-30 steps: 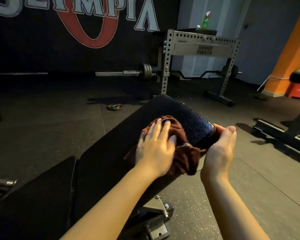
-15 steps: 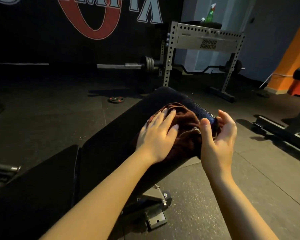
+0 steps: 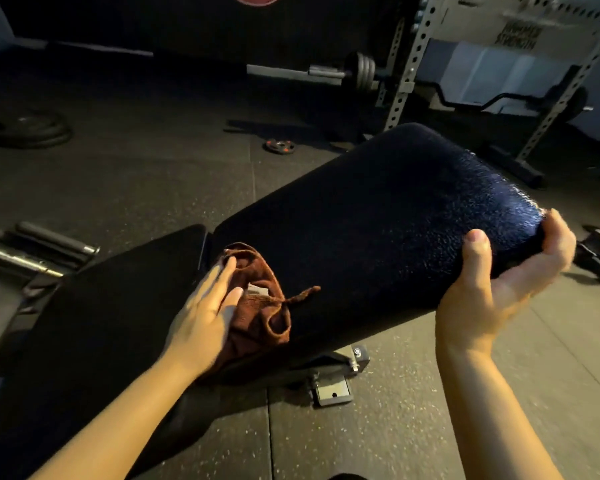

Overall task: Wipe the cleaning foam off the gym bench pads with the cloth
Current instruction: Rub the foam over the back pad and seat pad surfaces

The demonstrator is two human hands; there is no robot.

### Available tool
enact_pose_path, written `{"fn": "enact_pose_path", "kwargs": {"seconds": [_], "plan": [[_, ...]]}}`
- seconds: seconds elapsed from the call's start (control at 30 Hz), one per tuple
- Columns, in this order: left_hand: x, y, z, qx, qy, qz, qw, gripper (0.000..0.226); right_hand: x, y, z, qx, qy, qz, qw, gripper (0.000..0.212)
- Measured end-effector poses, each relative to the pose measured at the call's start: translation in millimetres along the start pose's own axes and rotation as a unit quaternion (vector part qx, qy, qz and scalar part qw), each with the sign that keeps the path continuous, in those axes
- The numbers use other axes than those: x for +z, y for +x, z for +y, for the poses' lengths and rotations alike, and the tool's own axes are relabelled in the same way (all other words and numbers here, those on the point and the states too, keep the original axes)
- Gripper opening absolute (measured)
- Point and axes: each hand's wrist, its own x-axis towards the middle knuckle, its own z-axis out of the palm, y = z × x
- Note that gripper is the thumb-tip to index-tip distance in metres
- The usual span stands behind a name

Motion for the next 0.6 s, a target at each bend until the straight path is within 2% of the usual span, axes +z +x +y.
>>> {"fn": "enact_pose_path", "kwargs": {"seconds": [0.13,0.23,0.33,0.4,0.47,0.5,0.6], "plan": [[4,-15,17,0.033,-0.015,0.041,0.998,0.042,4,2,10,-0.028,-0.011,-0.02,0.999,0.054],[7,-26,36,0.056,0.008,0.021,0.998,0.049,2,9,2,-0.014,-0.055,-0.062,0.996,0.054],[-2,-29,59,0.05,0.016,-0.04,0.998,0.052,-5,15,-21,0.069,-0.126,-0.115,0.983,0.061],[-19,-25,78,0.006,-0.014,-0.057,0.998,0.048,-9,21,-43,0.14,-0.148,-0.16,0.966,0.063],[-42,-23,109,-0.071,-0.064,-0.073,0.993,0.046,-16,36,-62,0.203,-0.192,-0.214,0.936,0.062],[-55,-25,129,-0.112,-0.095,-0.083,0.986,0.046,-20,45,-71,0.24,-0.228,-0.249,0.91,0.062],[-101,-41,204,-0.213,-0.229,-0.11,0.943,0.047,-30,77,-119,0.35,-0.313,-0.368,0.803,0.06]]}}
